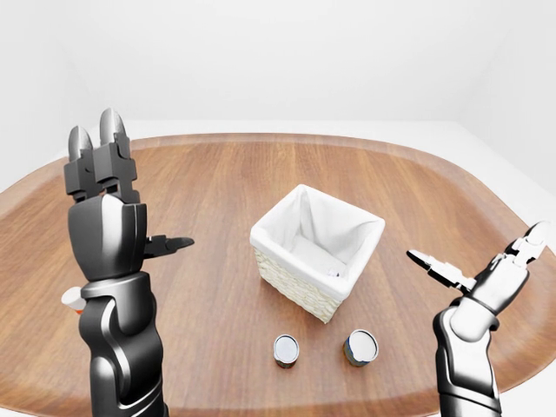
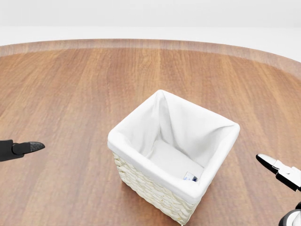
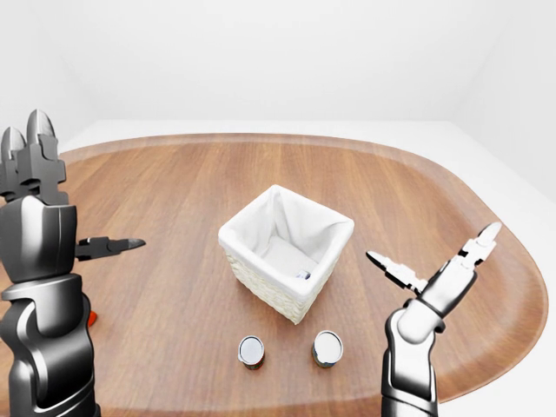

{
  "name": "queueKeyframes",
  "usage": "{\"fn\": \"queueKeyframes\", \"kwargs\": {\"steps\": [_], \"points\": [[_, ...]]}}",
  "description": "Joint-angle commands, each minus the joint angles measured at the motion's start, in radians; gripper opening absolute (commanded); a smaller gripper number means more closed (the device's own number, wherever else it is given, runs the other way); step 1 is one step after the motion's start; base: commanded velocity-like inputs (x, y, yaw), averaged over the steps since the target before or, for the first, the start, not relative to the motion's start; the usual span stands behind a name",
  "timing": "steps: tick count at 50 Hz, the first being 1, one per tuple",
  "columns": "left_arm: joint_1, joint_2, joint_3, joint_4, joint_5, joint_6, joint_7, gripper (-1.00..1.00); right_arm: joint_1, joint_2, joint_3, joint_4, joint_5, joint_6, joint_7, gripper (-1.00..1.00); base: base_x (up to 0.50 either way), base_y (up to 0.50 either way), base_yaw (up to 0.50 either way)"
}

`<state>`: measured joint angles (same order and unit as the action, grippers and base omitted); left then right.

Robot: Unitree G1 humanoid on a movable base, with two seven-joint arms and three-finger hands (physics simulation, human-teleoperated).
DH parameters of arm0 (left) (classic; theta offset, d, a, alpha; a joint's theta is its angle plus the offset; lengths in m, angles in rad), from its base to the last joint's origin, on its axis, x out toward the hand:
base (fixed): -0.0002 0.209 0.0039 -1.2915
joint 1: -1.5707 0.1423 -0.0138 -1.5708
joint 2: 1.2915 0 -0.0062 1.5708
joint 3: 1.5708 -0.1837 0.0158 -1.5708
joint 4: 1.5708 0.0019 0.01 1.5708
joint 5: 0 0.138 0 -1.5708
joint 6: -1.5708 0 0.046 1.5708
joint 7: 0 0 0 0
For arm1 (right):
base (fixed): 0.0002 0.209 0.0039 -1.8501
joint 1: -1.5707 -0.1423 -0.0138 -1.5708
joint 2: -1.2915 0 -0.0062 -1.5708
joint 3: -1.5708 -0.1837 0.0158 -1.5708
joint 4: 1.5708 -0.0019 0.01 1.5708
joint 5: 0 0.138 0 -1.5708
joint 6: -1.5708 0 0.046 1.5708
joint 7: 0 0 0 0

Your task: Pick up the alphabet soup and the cream cheese box, and put them in the basket.

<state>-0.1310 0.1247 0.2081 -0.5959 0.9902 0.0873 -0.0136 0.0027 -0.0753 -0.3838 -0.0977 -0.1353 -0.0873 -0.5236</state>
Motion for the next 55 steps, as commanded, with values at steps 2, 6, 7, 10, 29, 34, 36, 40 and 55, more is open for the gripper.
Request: {"fn": "queueKeyframes", "kwargs": {"steps": [2, 6, 7, 10, 29, 34, 36, 40, 55], "points": [[0.008, 0.003, -0.001, 0.012, -0.023, 0.000, 0.016, 1.00, -0.001, -0.002, 0.001, 0.002, -0.003, 0.000, 0.000, 1.00, 0.00, 0.00, 0.00], [0.008, 0.003, -0.001, 0.012, -0.023, 0.000, 0.017, 1.00, -0.001, -0.002, 0.001, 0.002, -0.003, 0.000, 0.000, 1.00, 0.00, 0.00, 0.00], [0.008, 0.003, -0.001, 0.012, -0.024, 0.000, 0.017, 1.00, -0.001, -0.002, 0.001, 0.002, -0.003, 0.000, 0.000, 1.00, 0.00, 0.00, 0.00], [0.008, 0.004, -0.001, 0.012, -0.024, 0.000, 0.017, 1.00, -0.001, -0.002, 0.001, 0.002, -0.003, 0.000, 0.000, 1.00, 0.00, 0.00, 0.00], [0.011, 0.005, -0.007, 0.034, -0.003, 0.000, 0.013, 1.00, 0.085, 0.041, -0.013, -0.126, -0.087, 0.000, 0.000, 1.00, 0.00, 0.00, 0.00], [0.012, 0.006, -0.008, 0.037, -0.002, 0.000, 0.012, 1.00, 0.109, 0.053, -0.018, -0.139, -0.081, 0.000, 0.000, 1.00, 0.00, 0.00, 0.00], [0.012, 0.006, -0.012, 0.026, 0.008, 0.000, -0.001, 1.00, 0.118, 0.058, -0.017, -0.137, -0.082, 0.000, 0.000, 1.00, 0.00, 0.00, 0.00], [0.013, 0.005, -0.012, 0.037, 0.012, 0.000, -0.001, 1.00, 0.147, 0.076, -0.010, -0.176, -0.073, 0.000, 0.000, 1.00, 0.00, 0.00, 0.00], [0.010, 0.004, -0.013, 0.038, 0.018, 0.000, -0.009, 1.00, 0.245, 0.158, 0.008, -0.345, -0.132, 0.000, 0.000, 1.00, 0.00, 0.00, 0.00]]}}
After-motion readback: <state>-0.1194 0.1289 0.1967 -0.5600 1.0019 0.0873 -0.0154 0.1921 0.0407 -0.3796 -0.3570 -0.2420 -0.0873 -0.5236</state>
